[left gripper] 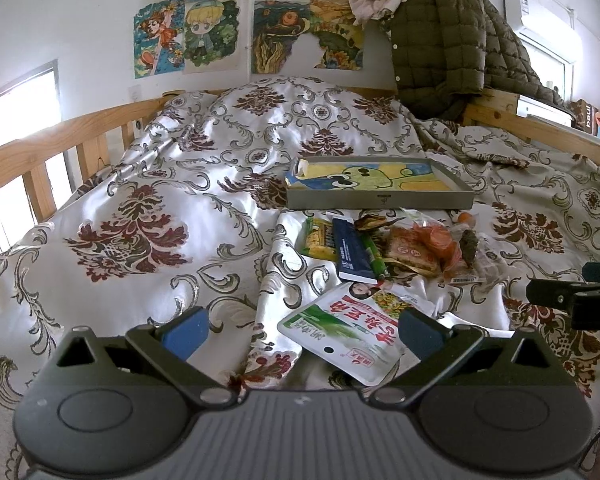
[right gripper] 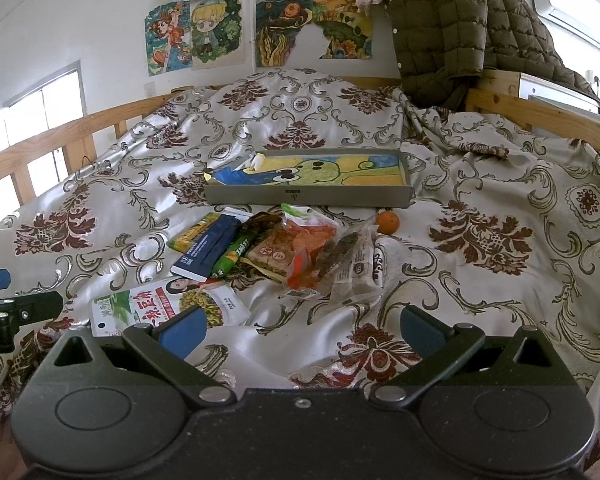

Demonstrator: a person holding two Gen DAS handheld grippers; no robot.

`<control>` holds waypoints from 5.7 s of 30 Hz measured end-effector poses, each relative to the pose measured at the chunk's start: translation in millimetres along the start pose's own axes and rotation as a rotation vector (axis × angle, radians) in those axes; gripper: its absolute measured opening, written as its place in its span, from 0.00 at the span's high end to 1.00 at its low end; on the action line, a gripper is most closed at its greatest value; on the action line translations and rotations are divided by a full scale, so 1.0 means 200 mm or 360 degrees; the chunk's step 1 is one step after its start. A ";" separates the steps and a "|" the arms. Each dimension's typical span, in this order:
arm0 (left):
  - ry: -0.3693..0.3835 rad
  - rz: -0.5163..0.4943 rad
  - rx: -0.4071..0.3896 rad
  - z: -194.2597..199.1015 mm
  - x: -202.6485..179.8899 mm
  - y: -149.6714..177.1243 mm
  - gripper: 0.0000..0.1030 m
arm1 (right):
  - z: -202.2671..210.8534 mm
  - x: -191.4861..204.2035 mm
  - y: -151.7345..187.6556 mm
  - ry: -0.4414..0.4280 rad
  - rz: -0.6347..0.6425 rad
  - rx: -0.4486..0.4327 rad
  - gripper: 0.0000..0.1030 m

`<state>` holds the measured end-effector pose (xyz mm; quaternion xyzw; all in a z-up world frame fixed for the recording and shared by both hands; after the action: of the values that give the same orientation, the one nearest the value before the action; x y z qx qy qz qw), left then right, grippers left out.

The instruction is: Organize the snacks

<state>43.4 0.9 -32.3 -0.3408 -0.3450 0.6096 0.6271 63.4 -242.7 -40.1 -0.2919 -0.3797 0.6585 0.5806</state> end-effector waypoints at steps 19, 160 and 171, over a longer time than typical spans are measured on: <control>0.0002 0.0004 0.0002 0.00 0.00 0.00 0.00 | 0.00 0.00 0.00 -0.0001 -0.0001 0.0002 0.01; 0.0127 -0.0076 0.0864 -0.66 -0.39 0.00 0.04 | -0.78 -0.04 -0.11 -0.0220 0.0694 0.0118 0.43; 0.0164 0.0040 0.0846 -0.64 -0.36 0.00 0.05 | -0.74 -0.14 -0.13 -0.0133 0.0562 0.0118 0.48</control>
<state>151.1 -72.1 -100.8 -0.1990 -0.1363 0.6683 0.7037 204.5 -245.4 -100.8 -0.3049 -0.3217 0.7752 0.4501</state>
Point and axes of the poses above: each gripper's, at about its wrist camera, not at the fingertips, and z roughly against the way its jaws point, x to its left, y to its underside, the point moved 5 cm from there along -z, roughly the way its jaws point
